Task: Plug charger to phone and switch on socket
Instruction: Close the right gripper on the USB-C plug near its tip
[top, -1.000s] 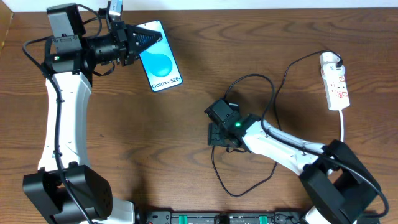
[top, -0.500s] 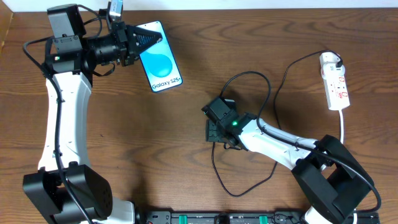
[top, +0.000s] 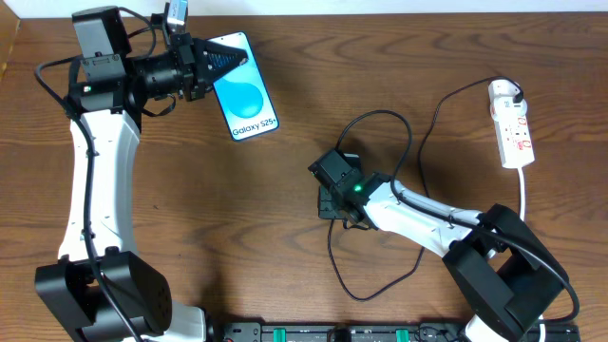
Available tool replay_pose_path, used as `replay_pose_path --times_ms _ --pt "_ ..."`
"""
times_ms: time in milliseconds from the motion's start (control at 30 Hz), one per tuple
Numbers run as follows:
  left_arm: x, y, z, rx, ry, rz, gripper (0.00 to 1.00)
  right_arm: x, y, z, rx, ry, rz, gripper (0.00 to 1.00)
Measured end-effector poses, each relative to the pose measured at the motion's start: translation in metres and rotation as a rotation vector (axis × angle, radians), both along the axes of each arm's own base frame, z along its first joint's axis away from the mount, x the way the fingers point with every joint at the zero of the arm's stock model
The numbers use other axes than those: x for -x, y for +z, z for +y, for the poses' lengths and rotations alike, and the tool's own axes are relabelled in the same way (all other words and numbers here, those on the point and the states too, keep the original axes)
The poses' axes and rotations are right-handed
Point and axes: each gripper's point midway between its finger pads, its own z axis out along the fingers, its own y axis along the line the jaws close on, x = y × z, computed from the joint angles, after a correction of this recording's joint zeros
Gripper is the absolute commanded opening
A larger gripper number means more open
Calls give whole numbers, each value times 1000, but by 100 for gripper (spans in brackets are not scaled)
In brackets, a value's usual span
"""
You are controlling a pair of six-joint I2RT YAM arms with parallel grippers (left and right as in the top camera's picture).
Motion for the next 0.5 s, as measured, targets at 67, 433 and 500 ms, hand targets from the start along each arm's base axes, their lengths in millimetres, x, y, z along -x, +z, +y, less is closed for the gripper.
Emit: replay_pose_path --times_ms 67,433,500 --pt "0 0 0 0 0 0 8 0 0 0 0 -2 1 9" --pt "0 0 0 0 0 0 8 11 -2 -11 35 -79 69 1" --pt "0 0 0 0 0 1 7 18 -2 -18 62 -103 102 1"
